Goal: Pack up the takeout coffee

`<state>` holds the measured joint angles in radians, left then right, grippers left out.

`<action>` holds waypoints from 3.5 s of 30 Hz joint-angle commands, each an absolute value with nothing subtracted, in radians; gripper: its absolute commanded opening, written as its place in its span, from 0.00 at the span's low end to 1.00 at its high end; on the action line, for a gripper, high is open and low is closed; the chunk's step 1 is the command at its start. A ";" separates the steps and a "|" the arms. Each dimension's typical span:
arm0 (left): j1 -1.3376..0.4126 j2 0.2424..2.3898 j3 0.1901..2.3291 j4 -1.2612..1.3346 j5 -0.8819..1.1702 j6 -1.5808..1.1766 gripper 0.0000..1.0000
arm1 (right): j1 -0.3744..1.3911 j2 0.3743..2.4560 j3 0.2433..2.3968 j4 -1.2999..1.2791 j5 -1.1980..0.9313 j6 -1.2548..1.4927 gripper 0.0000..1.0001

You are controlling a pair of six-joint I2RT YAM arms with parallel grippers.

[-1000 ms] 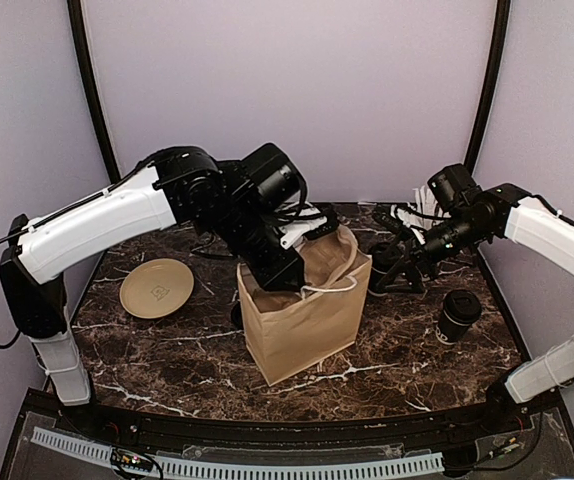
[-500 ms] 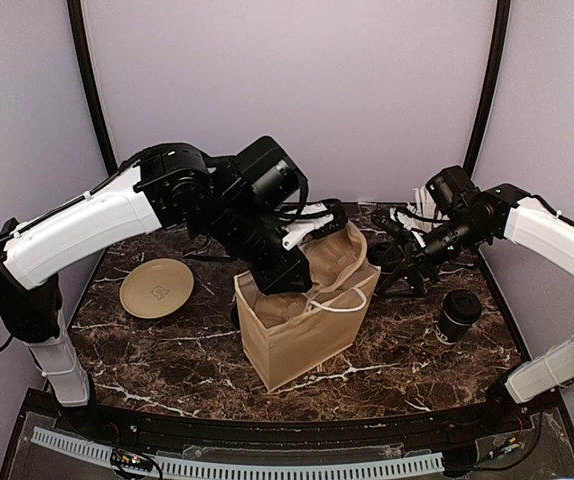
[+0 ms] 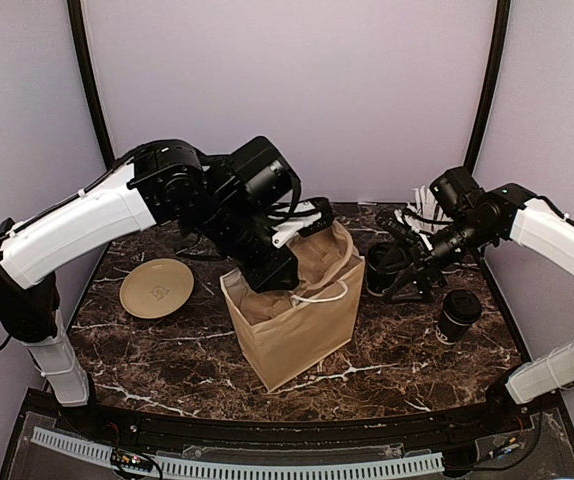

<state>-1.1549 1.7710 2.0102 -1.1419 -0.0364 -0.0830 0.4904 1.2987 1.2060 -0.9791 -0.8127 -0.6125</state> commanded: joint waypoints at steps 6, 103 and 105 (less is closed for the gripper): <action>-1.158 1.822 2.002 -1.270 -0.105 -0.131 0.13 | 0.552 1.285 1.228 -0.982 -0.791 -0.621 0.96; -1.125 1.785 2.178 -1.201 -0.005 -0.083 0.53 | 0.560 1.363 1.269 -1.036 -0.834 -0.670 0.96; -1.126 1.756 2.179 -1.179 -0.026 -0.084 0.51 | 0.560 1.365 1.273 -1.038 -0.833 -0.672 0.96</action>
<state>-1.1301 1.8366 2.1456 -1.1622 0.0154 -0.1009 0.5533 1.3563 1.2358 -1.0233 -0.8150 -0.6579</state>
